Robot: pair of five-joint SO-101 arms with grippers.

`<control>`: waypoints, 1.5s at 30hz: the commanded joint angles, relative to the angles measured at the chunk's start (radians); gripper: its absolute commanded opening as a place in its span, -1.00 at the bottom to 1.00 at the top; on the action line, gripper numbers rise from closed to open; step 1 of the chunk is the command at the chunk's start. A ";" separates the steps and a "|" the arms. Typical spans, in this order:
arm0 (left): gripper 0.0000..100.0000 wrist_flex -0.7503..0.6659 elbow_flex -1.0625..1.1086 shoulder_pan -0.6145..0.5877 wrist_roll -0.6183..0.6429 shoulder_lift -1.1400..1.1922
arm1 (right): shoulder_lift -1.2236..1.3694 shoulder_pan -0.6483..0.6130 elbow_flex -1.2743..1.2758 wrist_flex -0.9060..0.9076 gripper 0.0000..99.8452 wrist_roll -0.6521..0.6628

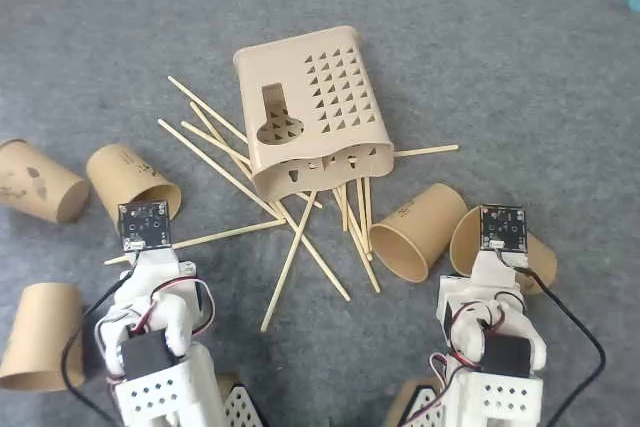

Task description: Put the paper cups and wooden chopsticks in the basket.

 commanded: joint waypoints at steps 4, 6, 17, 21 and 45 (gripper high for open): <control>-0.98 0.003 -0.005 -0.008 0.009 -0.012 | -0.012 0.005 0.018 0.005 -0.98 -0.009; -0.98 0.003 -0.005 -0.008 0.009 -0.012 | -0.012 0.005 0.018 0.005 -0.98 -0.009; -0.98 0.003 -0.005 -0.008 0.009 -0.012 | -0.012 0.005 0.018 0.005 -0.98 -0.009; -0.98 0.003 -0.005 -0.008 0.009 -0.012 | -0.012 0.005 0.018 0.005 -0.98 -0.009; -0.98 -0.015 -0.111 0.388 0.005 -0.014 | -0.012 0.005 0.018 0.005 -0.98 -0.009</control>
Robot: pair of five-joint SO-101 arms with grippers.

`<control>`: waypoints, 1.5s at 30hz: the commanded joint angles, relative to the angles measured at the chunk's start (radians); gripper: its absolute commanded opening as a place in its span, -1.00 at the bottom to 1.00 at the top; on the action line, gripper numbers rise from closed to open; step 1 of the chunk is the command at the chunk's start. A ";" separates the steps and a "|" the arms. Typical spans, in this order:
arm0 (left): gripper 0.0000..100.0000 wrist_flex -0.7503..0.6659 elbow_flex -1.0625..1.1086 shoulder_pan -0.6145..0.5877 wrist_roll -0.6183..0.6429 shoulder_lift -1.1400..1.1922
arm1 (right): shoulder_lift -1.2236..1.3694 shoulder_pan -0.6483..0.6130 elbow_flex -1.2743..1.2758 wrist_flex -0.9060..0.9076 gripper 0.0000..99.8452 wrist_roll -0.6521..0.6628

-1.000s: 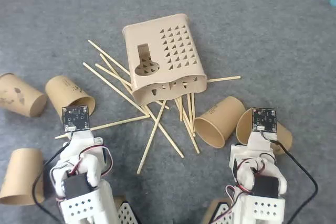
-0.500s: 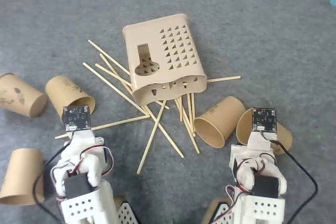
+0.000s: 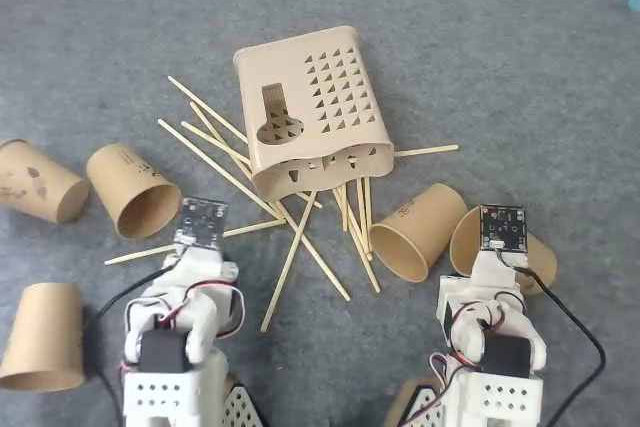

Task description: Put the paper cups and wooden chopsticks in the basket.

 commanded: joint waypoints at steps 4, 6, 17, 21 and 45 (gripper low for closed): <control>-0.97 -0.160 -0.125 0.041 0.003 -0.014 | -0.012 0.005 0.018 0.005 -0.98 -0.009; -0.97 -0.238 -0.125 0.041 0.005 -0.006 | -0.012 0.005 0.018 0.005 -0.98 -0.009; -0.60 -0.334 -0.110 0.041 0.164 -0.005 | -0.012 0.005 0.018 0.005 -0.98 -0.009; -0.62 -0.365 -0.076 0.043 0.161 -0.005 | -0.012 0.005 0.018 0.005 -0.98 -0.009; -0.62 -0.760 -0.407 0.084 0.169 1.008 | -0.012 0.005 0.018 0.005 -0.98 -0.009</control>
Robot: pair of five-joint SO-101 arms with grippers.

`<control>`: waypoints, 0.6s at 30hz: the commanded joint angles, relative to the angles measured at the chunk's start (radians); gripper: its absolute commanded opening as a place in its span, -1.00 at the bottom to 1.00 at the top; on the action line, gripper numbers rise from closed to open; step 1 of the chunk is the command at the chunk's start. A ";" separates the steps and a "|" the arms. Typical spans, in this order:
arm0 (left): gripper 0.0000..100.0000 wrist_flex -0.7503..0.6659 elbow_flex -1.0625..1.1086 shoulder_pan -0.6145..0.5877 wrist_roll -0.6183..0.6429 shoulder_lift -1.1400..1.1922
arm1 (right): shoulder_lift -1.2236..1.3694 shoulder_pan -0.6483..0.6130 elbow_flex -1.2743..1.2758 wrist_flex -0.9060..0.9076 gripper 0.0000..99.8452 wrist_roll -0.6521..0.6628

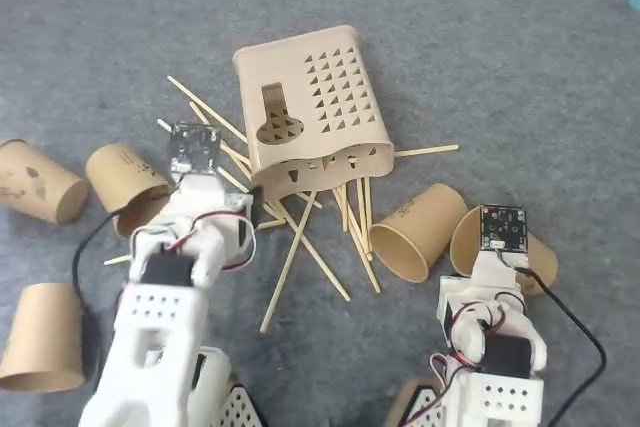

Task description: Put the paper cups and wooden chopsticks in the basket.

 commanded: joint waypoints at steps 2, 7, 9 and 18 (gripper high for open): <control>-0.62 -0.249 0.002 0.029 0.014 0.157 | -0.012 0.005 0.018 0.005 -0.98 -0.009; -0.62 -0.491 -0.004 0.026 0.109 0.330 | -0.012 0.005 0.018 0.005 -0.98 -0.009; -0.62 -0.586 -0.013 0.029 0.133 0.422 | -0.012 0.005 0.018 0.005 -0.98 -0.009; -0.99 -0.623 -0.171 0.048 0.140 0.620 | -0.012 0.005 0.018 0.005 -0.98 -0.009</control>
